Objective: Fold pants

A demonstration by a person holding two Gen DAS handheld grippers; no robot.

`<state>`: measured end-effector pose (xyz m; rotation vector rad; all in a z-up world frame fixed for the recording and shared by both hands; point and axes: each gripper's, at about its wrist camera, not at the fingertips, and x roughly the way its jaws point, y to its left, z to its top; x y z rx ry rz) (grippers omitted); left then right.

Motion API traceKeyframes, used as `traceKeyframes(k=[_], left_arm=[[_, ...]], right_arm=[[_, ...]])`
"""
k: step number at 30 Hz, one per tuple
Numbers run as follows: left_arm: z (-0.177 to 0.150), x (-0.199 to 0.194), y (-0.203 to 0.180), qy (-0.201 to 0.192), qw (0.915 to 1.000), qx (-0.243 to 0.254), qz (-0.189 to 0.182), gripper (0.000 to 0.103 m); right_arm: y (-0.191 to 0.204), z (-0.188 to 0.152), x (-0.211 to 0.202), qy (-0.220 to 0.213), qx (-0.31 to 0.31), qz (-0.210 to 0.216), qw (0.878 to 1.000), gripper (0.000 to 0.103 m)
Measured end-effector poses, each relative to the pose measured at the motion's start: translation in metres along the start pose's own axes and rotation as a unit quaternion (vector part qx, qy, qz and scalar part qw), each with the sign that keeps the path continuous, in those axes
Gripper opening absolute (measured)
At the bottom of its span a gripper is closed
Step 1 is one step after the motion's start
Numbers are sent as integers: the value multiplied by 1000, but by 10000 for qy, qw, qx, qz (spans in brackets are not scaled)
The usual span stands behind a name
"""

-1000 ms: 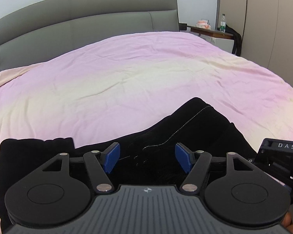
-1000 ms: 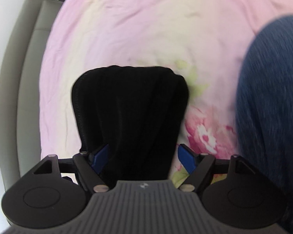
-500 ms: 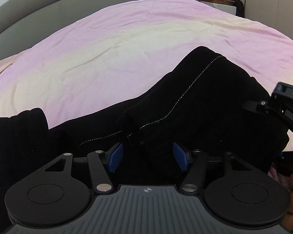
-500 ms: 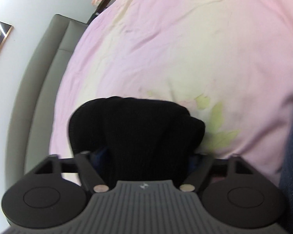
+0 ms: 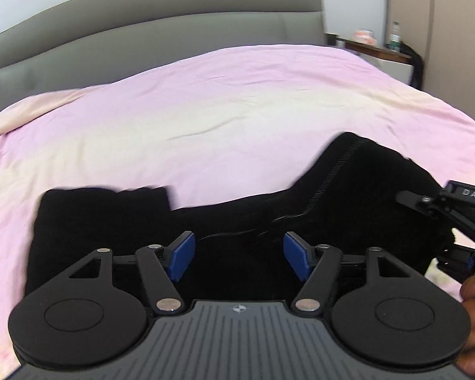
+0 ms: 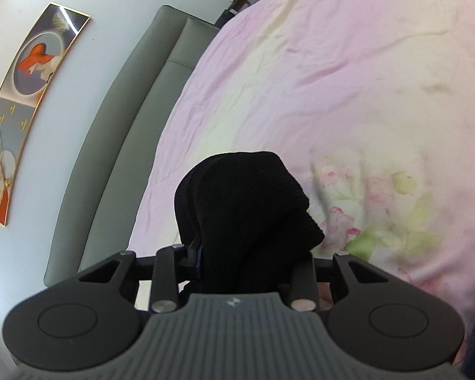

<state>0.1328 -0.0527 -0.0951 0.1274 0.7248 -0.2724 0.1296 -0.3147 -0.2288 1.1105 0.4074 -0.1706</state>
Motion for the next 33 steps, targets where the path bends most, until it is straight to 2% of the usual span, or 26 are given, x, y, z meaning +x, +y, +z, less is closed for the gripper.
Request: traceKeyframes(k=[5,13,19,24,27,30,33], left_arm=[[-24,-19,60,357,9956,-470,723,76],[-45,-38,110,550,9863,-983,1204,76],[-47,-32,131,609,9843,-1111,1228,76],[-78,-5,132,899,9807,-1273,1178,77],[-88,3,127,829,9804,-1220,1309,83],[-86,2,133,893,9796,-1345,1199,86],[-89,-1,140,890,9806,-1393,1057,90]], right_arm=[[2,-1,-2,-38,61,-86,9999,31],[5,-2,-8,-90,39,-240,9997,31],[5,-8,-13,-135,-40,-281,9995,31],[1,-8,-13,-109,83,-359,9993,32],[3,-9,-13,-116,55,-457,9989,32],[5,-10,-14,-114,-18,-523,9986,32],[10,-11,-21,-157,-117,-416,9989,30]])
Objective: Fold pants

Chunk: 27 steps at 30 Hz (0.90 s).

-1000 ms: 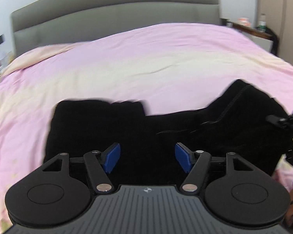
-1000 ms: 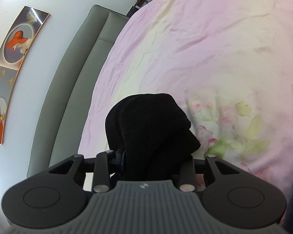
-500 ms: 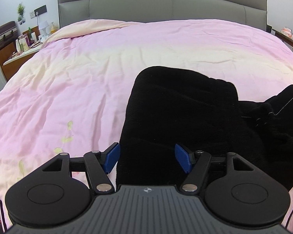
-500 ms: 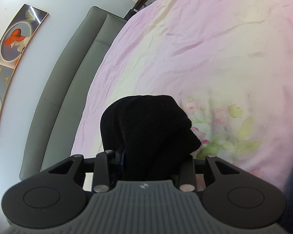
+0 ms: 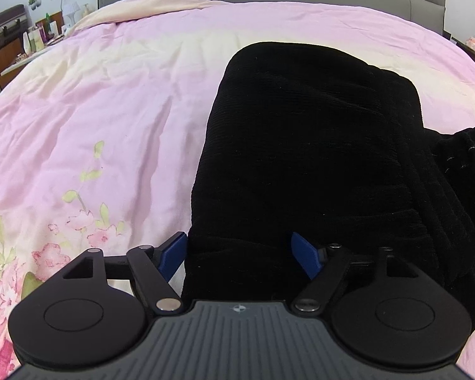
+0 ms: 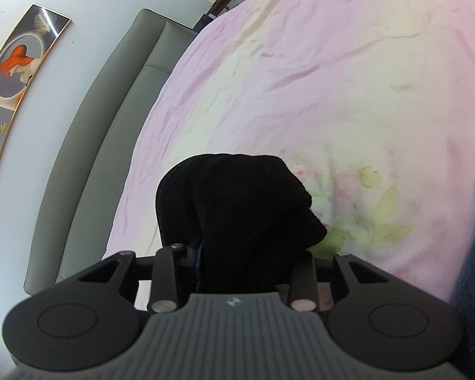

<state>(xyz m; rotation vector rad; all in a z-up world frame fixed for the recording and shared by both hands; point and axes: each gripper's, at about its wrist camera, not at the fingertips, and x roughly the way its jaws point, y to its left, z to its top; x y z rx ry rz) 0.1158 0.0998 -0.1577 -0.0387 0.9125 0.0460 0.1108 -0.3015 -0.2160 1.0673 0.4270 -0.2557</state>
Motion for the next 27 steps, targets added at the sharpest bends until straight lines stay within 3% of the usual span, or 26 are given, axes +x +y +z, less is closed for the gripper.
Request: traceKeyframes(k=[3,5,7,10,13,15,18,20,22,25,27], left_arm=[[0,-1,6,32,9999,-26,-103,91],[0,-3,4,37,10000,13,-66,91],[0,-6,-1,30,10000,45,33,91],[3,-17,-9,-65,9997,71,222,90],[5,-36,-20,-324,9985,96,420,82],[7,-53,-31,-602,9977,128,275,83],[14,-72,-51,-840,9958,267,-227,84],[17,-74,-63,-839,9943,339,-562,85],[17,-76,-72,-813,9934,380,-713,85],[13,-75,-79,-742,9936,486,-694,85],[9,-72,-73,-697,9944,439,-664,85]], right_arm=[[18,-4,-14,-143,-657,252,9974,29],[19,-3,-18,-133,-647,289,9974,29],[13,1,-15,-32,-440,79,9990,29],[-4,12,4,593,219,-703,9955,50],[0,17,4,1042,248,-821,9908,53],[6,21,-7,1203,144,-895,9886,54],[26,20,-32,1170,-503,-1018,9866,57],[50,13,-39,1326,-1626,-613,9758,57],[83,-13,-36,1676,-3575,-82,9187,55],[101,-56,-29,1637,-5634,105,8097,53],[101,-75,-16,1583,-6332,164,7574,35]])
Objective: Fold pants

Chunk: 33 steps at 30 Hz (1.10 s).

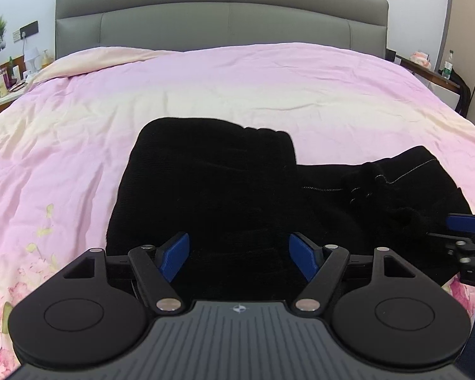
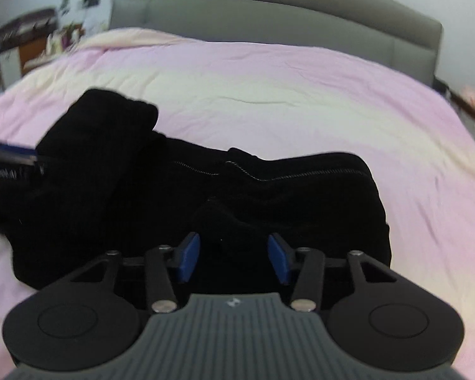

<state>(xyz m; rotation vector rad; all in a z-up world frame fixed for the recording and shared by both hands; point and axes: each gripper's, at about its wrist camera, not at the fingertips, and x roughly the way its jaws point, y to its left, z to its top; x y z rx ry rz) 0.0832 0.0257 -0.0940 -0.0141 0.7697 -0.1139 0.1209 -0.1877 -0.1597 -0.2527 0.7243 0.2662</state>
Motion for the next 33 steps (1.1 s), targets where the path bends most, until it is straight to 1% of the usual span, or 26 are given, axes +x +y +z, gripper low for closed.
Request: traceKeyframes(k=[1,2,3,4,6,8,10,12,14,16,17,18,19,20,21,22,23,24,25,26,28,29,30,31,33], left_arm=[[-3,2,7,30,10000,-55,4,85],[-4,4,16,60,9999,-104,14,85],[-6,2,22,80,9999,-147,40,85],[-8,2,29,97,9998,-181,79,85],[-12,1,44,137,9995,-239,129,85],[-17,-1,59,177,9991,-354,160,85],[-22,-4,75,229,9980,-543,239,85],[-28,-6,90,278,9959,-824,238,85],[-36,-9,105,306,9927,-1155,189,85],[-45,-9,117,370,9894,-1397,133,85],[-48,-9,121,385,9890,-1425,108,85],[-52,-9,123,384,9890,-1428,82,86],[-56,-10,125,380,9888,-1444,54,90],[-60,-8,127,382,9880,-1495,-2,91],[-61,-6,130,391,9864,-1593,-124,91],[-63,-1,134,421,9829,-1763,-311,91],[-64,3,139,481,9787,-1942,-458,91],[-66,7,142,545,9735,-2143,-578,91],[-67,8,145,547,9697,-2296,-624,91],[-67,4,147,482,9680,-2391,-596,90],[-65,-6,150,235,9691,-2403,-499,90],[-65,-8,152,172,9693,-2400,-504,90],[-65,-7,154,168,9680,-2442,-555,90],[-66,-4,156,217,9656,-2516,-619,90],[-68,9,159,440,9589,-2674,-844,90]], right_arm=[[3,1,10,90,-163,145,9997,32],[6,2,17,126,-255,214,9994,37],[11,2,25,116,-516,126,9985,45],[17,1,31,168,-798,-5,9967,48],[26,3,39,176,-1326,-133,9909,56],[37,-1,45,288,-1751,-172,9840,58],[50,-6,50,296,-2197,-382,9744,59],[57,-9,55,284,-2509,-554,9660,58],[64,-10,60,178,-2806,-873,9557,56],[70,-13,62,4,-3089,-1154,9441,56],[74,-14,62,-112,-3224,-1303,9375,59],[77,-16,62,-200,-3356,-1414,9311,65],[80,-18,64,-242,-3514,-1532,9233,67],[82,-19,66,-225,-3618,-1561,9188,68],[81,-18,69,-158,-3622,-1517,9196,64],[77,-14,71,-8,-3515,-1324,9268,55],[75,-11,73,128,-3412,-1122,9332,35],[76,-10,74,195,-3424,-1030,9337,27],[83,-10,69,159,-3585,-1072,9272,26],[85,-9,62,34,-3627,-1079,9257,25],[86,-1,38,-320,-3440,-955,9335,24],[87,1,30,-384,-3407,-919,9349,24],[90,-1,26,-375,-3454,-884,9335,25],[94,-5,28,-275,-3555,-834,9306,25],[99,-19,47,63,-3801,-746,9219,28]])
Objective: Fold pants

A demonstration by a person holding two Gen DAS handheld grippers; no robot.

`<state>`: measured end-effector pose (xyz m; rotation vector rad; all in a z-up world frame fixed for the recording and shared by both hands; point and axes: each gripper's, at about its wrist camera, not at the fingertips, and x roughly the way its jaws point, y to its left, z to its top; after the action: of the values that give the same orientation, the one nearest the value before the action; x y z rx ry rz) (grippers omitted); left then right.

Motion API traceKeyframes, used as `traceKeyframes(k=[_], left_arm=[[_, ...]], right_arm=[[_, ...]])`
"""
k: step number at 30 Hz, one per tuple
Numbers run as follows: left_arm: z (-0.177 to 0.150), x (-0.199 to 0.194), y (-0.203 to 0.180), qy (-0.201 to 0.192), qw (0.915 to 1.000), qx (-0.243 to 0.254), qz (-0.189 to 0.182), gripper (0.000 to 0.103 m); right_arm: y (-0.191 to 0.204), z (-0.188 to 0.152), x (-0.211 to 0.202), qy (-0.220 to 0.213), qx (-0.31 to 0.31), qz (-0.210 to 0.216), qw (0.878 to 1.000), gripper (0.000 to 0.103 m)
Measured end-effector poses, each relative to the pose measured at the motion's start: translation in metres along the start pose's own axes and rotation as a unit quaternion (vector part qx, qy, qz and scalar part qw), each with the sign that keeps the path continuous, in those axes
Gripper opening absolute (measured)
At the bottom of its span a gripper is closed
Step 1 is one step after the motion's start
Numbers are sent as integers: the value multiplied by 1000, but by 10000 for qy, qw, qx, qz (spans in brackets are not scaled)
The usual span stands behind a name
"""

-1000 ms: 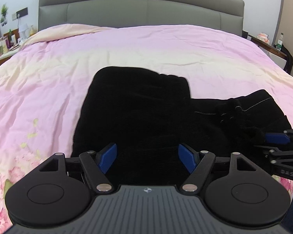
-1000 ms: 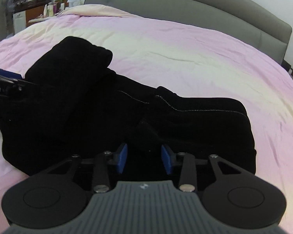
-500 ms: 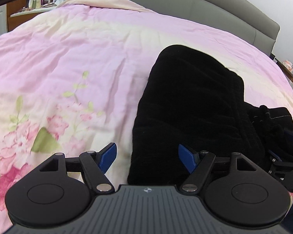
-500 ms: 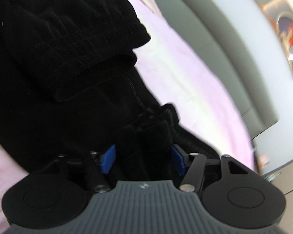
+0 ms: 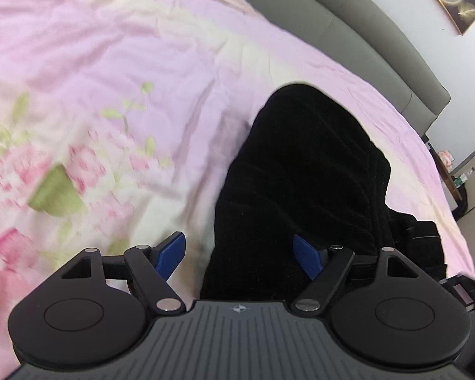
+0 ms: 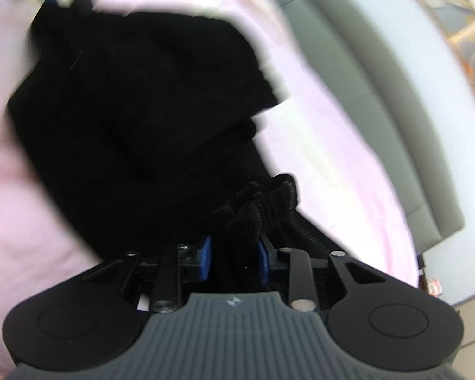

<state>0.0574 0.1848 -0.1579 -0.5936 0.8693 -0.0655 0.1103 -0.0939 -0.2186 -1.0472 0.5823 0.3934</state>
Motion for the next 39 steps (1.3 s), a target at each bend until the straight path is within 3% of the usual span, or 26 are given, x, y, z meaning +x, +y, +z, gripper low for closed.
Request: traceKeyframes(k=[3,6,9,11,15,16,18,21,22,24,27,29,31,32,33,34,35,36,37,39], left_arm=[[-1,16,6,167,9993,-130,-299,94],[5,21,7,28,9992,-127,-390,94],[11,35,15,169,9959,-517,-729,94],[9,46,19,412,9907,-678,-1103,91],[10,51,12,434,9912,-469,-1161,90],[12,52,13,450,9902,-532,-1211,90],[20,55,19,563,9865,-726,-1354,88],[35,56,27,688,9823,-916,-1485,86],[41,56,26,696,9834,-903,-1409,84],[52,55,18,722,9870,-754,-1219,84],[66,58,2,754,9931,-211,-877,85],[71,71,-3,979,9920,-4,-799,86],[74,91,-1,1414,9846,-98,-1020,95],[76,100,2,1569,9802,-230,-1183,97],[78,107,6,1676,9762,-367,-1330,98],[79,112,8,1756,9725,-464,-1460,95],[81,115,7,1805,9703,-422,-1552,86],[81,116,5,1833,9701,-270,-1569,59],[82,113,7,1825,9695,-347,-1600,44],[83,101,18,1738,9640,-883,-1806,32]], right_arm=[[10,3,7,15,-280,-174,9995,34],[-27,8,-4,0,634,252,9977,46],[-82,-5,-17,4,1955,770,9777,57],[-120,-27,-23,23,2981,1040,9488,61],[-201,-101,-19,9,4708,1174,8744,76],[-221,-125,-11,27,5079,1326,8511,77],[-250,-170,8,160,5711,1637,8043,77],[-274,-212,40,168,6253,2154,7499,77],[-276,-220,52,204,6330,2429,7347,77],[-270,-226,79,313,6360,2869,7157,77],[-257,-228,111,320,6334,3233,7023,78],[-242,-243,120,205,6493,3567,6714,80],[-231,-245,143,100,6599,4056,6324,80],[-226,-243,150,59,6570,4201,6259,77],[-221,-238,152,-31,6487,4291,6286,68],[-217,-232,157,-105,6441,4304,6323,64],[-214,-228,159,-106,6468,4261,6324,60],[-212,-223,163,-60,6528,4241,6277,51],[-212,-220,163,-47,6557,4254,6237,47],[-217,-212,150,-127,6524,4289,6247,35]])
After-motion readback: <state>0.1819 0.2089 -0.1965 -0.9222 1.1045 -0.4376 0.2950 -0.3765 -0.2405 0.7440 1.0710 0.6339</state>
